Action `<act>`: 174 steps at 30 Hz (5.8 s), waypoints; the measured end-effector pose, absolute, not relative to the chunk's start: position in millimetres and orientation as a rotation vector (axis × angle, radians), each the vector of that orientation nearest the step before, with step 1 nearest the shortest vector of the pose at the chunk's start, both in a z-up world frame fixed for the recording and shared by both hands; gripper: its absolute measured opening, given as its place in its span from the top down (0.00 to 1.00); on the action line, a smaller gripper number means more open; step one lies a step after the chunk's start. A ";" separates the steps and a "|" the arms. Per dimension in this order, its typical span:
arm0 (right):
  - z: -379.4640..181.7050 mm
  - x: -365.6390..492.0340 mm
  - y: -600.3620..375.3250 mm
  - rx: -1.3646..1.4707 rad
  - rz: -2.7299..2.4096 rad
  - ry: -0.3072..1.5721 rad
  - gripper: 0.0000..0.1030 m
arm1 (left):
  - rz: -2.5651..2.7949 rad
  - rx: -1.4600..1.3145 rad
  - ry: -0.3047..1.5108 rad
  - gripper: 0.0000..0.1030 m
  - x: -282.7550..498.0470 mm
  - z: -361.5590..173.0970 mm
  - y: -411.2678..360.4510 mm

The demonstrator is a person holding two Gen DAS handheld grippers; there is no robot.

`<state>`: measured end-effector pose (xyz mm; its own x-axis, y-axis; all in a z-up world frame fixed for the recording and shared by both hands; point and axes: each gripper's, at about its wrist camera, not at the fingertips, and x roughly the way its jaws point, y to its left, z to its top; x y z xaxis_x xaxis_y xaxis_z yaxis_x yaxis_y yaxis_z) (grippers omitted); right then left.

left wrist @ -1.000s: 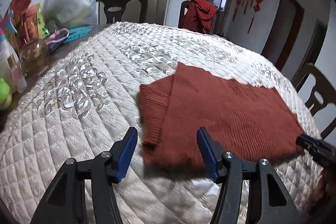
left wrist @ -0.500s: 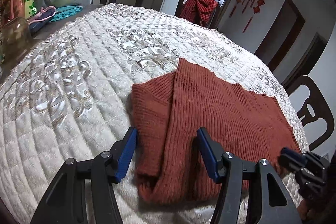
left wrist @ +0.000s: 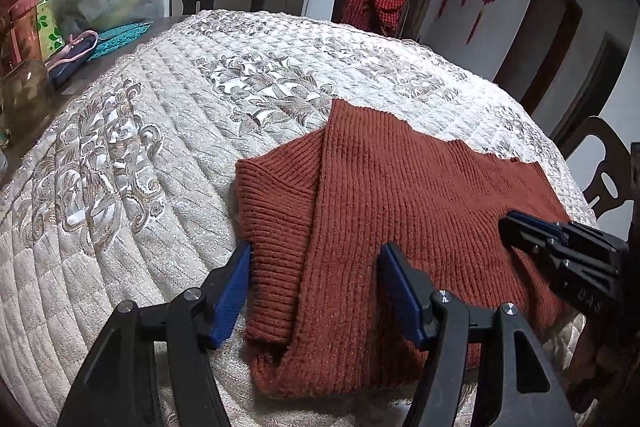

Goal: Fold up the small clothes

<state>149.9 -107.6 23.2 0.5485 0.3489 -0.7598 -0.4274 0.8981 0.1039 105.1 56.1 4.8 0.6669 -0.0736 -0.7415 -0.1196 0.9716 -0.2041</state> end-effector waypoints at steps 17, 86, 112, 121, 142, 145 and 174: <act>28.8 105.6 -117.0 -0.062 0.528 0.877 0.84 | 0.032 -0.234 0.844 0.35 104.5 4.6 55.7; 31.1 59.9 -238.6 0.245 0.427 0.822 0.84 | -0.390 -0.436 0.702 0.82 113.2 77.7 -10.1; 32.0 93.8 -260.6 0.559 0.582 0.836 0.56 | -0.402 -0.365 0.789 0.56 118.3 19.5 -33.9; 5.9 146.6 -238.8 0.597 0.578 1.005 0.56 | -0.384 -0.290 0.774 0.56 114.4 15.4 -45.4; 13.3 141.1 -299.1 0.549 0.483 0.897 0.82 | -0.453 -0.156 0.767 0.56 115.3 30.2 -90.8; 2.3 139.6 -301.6 0.571 0.480 0.900 0.82 | -0.443 -0.124 0.763 0.56 112.2 27.3 -92.5; 24.5 79.2 -279.1 0.246 0.352 0.798 0.81 | -0.418 0.063 0.710 0.56 96.6 27.9 -116.6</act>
